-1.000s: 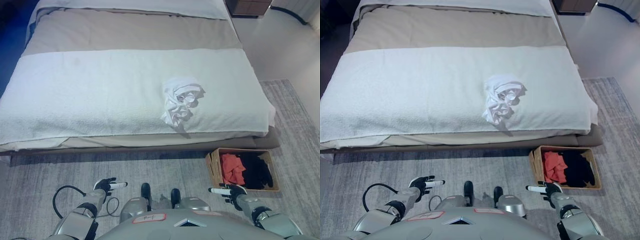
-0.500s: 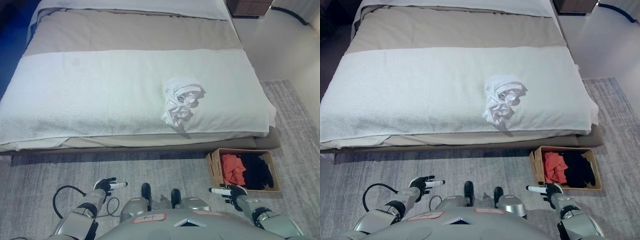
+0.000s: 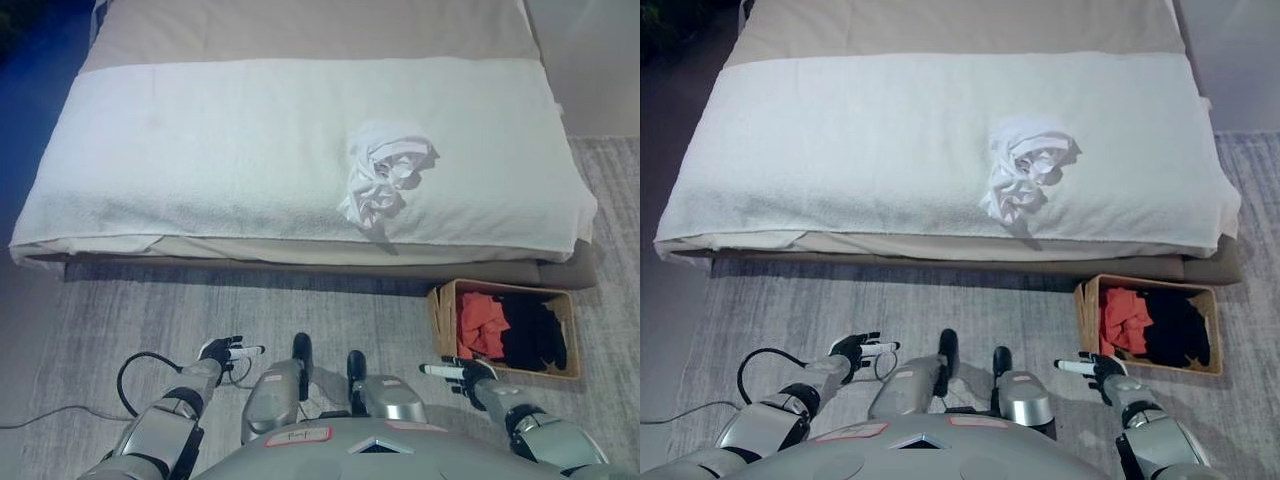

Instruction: Put the clothes on the bed into the basket.

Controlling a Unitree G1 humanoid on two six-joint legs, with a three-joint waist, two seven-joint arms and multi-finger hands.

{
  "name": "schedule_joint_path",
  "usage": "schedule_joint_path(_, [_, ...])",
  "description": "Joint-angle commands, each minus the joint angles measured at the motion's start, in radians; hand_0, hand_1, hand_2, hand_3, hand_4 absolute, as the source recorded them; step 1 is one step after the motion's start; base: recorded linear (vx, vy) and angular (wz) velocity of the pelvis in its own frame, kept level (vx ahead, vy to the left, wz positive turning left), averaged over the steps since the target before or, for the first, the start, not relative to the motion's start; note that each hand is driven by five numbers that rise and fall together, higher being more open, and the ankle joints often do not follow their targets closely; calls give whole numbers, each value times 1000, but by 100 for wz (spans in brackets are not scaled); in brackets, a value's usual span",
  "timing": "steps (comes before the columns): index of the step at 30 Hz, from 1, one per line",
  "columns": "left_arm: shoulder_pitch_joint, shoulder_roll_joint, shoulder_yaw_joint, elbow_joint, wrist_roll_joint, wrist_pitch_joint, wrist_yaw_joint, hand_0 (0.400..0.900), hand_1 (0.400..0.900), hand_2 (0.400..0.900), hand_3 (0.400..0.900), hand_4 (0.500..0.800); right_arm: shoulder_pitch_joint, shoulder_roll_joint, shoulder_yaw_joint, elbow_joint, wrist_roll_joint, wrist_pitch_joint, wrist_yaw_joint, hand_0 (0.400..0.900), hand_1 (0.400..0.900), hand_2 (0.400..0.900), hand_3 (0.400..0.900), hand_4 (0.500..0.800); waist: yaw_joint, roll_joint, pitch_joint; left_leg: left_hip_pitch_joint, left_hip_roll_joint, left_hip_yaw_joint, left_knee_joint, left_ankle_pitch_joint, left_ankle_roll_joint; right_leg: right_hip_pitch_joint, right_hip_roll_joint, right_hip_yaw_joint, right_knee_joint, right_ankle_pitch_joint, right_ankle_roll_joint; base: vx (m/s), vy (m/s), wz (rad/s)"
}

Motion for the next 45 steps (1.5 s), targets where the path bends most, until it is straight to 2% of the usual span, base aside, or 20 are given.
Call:
schedule_joint_path(1, [29,32,-5,-14,-1,-12,13,900,900,900,900,800,18,-72,12,-20,17,-20,-25,900,900,900,900,800,13,-2,-18,-59,31,5,-44,-91,87,-34,48,78,109,-52,105,117,-8,-30])
schedule_joint_path(4, [40,33,1,-12,-4,-13,17,900,900,900,900,800,10,-73,23,-25,11,-24,-31,900,900,900,900,800,22,3,-4,-61,58,-6,-133,-57,83,-1,62,106,101,-61,109,142,18,-41])
schedule_joint_path(7, [52,29,6,-12,-7,-14,18,900,900,900,900,800,6,-74,31,-23,2,-24,-23,900,900,900,900,800,34,17,-9,-36,75,7,-178,-25,76,37,78,150,87,-76,117,196,83,-56])
schedule_joint_path(10, [57,29,11,-15,-10,-17,19,900,900,900,900,800,0,-75,35,-20,-8,-22,-16,900,900,900,900,800,44,20,-24,-22,90,15,-181,-7,67,70,70,183,74,-96,127,212,160,-51])
schedule_joint_path(14, [50,46,13,-21,-12,-22,23,900,900,900,900,800,-8,-59,46,-17,-17,-17,-3,900,900,900,900,800,51,-3,-53,-2,90,38,-137,-23,92,95,23,213,83,-115,157,213,242,-51])
schedule_joint_path(17, [33,67,8,-27,-17,-23,25,900,900,900,900,800,-5,-43,43,-9,-14,-11,3,900,900,900,900,800,56,-36,-70,-24,64,72,-47,-79,115,83,-24,216,129,-124,191,184,284,-30])
schedule_joint_path(20, [19,89,10,-31,-25,-24,26,900,900,900,900,800,-8,-25,35,0,-6,-8,9,900,900,900,900,800,61,-64,-90,-27,42,86,-17,-125,141,36,-51,219,223,-94,232,173,272,-25])
schedule_joint_path(22, [8,103,4,-32,-23,-22,26,900,900,900,900,800,-9,-16,32,1,1,-7,15,900,900,900,900,800,56,-80,-97,-9,28,81,-29,-140,151,3,-56,216,292,-25,254,151,225,3])
schedule_joint_path(23, [8,103,4,-32,-23,-22,26,900,900,900,900,800,-9,-15,32,1,1,-7,15,900,900,900,900,800,56,-80,-97,-9,28,81,-30,-140,151,3,-56,216,292,-26,254,126,249,16])
schedule_joint_path(24, [-2,118,-1,-41,-26,-20,28,900,900,900,900,800,-13,-11,35,-6,8,-5,13,900,900,900,900,800,46,-86,-91,13,16,66,-46,-148,164,-49,-47,220,400,37,256,114,264,16])
schedule_joint_path(25, [-8,125,-1,-45,-27,-18,30,900,900,900,900,800,-17,-6,38,-12,12,-7,11,900,900,900,900,800,39,-88,-83,22,10,52,-53,-149,171,-73,-26,228,466,64,253,151,345,18])
schedule_joint_path(26, [-11,131,2,-43,-29,-19,34,900,900,900,900,800,-19,-4,37,-12,16,-8,9,900,900,900,900,800,36,-90,-79,32,6,46,-56,-155,176,-90,-19,220,502,63,249,118,218,11])
schedule_joint_path(28, [-18,142,10,-36,-31,-16,38,900,900,900,900,800,-20,2,41,-10,18,-9,9,900,900,900,900,800,39,-94,-74,71,2,41,-79,-167,185,-125,-33,163,494,55,239,152,176,5])
schedule_joint_path(31, [-15,150,23,-25,-35,-15,40,900,900,900,900,800,-27,-3,37,-12,23,-9,6,900,900,900,900,800,46,-95,-67,118,-2,33,-106,-181,184,-151,-52,117,376,33,227,158,85,7])
schedule_joint_path(34, [-24,145,29,-14,-40,-15,42,900,900,900,900,800,-46,-7,35,-23,25,-9,1,900,900,900,900,800,51,-101,-39,132,-7,27,-91,-203,176,-181,-93,85,231,61,241,109,-5,22])
schedule_joint_path(38, [-32,140,31,-9,-44,-18,37,900,900,900,900,800,-59,-20,32,-49,24,-12,-8,900,900,900,900,800,45,-111,-6,155,-21,6,-64,-237,160,-224,-134,94,116,134,264,138,-62,47])
schedule_joint_path(42, [-22,133,36,5,-41,-17,32,900,900,900,900,800,-76,-46,23,-75,21,-14,-16,900,900,900,900,800,44,-113,-1,186,-21,-17,-62,-257,142,-240,-154,93,101,182,280,183,-156,47])
schedule_joint_path(45, [-10,120,41,17,-37,-15,28,900,900,900,900,800,-78,-74,10,-100,21,-18,-23,900,900,900,900,800,46,-112,-23,201,-22,-31,-77,-267,127,-202,-159,92,80,163,275,197,-205,37])
